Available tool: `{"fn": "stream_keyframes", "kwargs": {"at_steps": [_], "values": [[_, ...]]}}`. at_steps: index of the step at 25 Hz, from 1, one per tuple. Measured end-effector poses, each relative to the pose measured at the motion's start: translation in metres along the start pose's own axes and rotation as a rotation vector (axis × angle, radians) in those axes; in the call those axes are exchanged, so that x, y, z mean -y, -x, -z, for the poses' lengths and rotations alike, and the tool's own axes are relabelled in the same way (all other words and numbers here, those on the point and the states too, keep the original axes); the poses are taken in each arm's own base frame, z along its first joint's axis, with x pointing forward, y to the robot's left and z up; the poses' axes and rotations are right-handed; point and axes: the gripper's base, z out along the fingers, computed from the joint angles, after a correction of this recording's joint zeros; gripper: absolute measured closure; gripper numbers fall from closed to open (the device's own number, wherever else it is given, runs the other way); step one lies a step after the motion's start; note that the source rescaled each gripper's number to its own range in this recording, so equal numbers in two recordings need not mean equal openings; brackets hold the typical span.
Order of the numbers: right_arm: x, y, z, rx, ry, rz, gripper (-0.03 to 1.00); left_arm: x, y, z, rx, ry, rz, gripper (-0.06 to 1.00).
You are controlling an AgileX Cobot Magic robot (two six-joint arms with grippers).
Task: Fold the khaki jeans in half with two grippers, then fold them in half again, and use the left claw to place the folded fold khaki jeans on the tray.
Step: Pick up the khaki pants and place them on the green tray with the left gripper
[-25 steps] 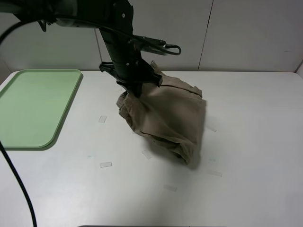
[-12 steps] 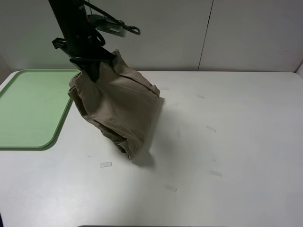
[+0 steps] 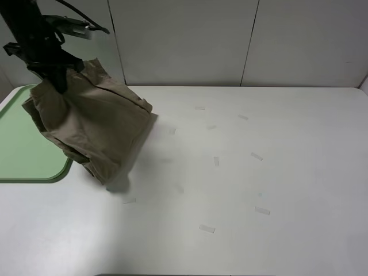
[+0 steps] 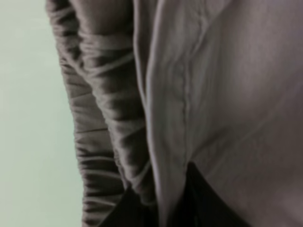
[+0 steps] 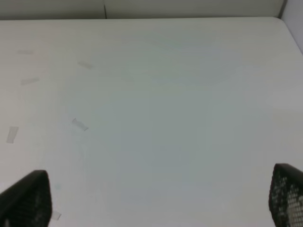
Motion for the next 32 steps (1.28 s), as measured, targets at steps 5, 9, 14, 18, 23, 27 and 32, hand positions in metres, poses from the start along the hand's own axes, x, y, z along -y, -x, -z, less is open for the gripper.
{"fn": "stream_keyframes", "kwargs": {"at_steps": [5,9,14,18,23,27,32], "values": [[0.0,0.0,0.0,0.0,0.0,0.001,-0.03,-0.052,-0.011,-0.004,0.032,0.026,0.114,0.86],[0.0,0.0,0.0,0.0,0.0,0.001,-0.03,-0.086,-0.02,-0.016,0.033,0.041,0.162,0.86],[0.0,0.0,0.0,0.0,0.0,0.001,-0.03,-0.113,-0.03,-0.042,0.008,0.035,0.191,0.86],[0.0,0.0,0.0,0.0,0.0,0.001,-0.03,-0.132,-0.039,-0.05,0.023,0.046,0.207,0.86],[0.0,0.0,0.0,0.0,0.0,0.001,-0.03,-0.151,-0.049,-0.051,0.04,0.066,0.224,0.86],[0.0,0.0,0.0,0.0,0.0,0.001,-0.03,-0.16,-0.054,-0.051,0.036,0.075,0.217,0.86],[0.0,0.0,0.0,0.0,0.0,0.001,-0.03,-0.172,-0.064,-0.053,0.031,0.079,0.242,0.86]]}}
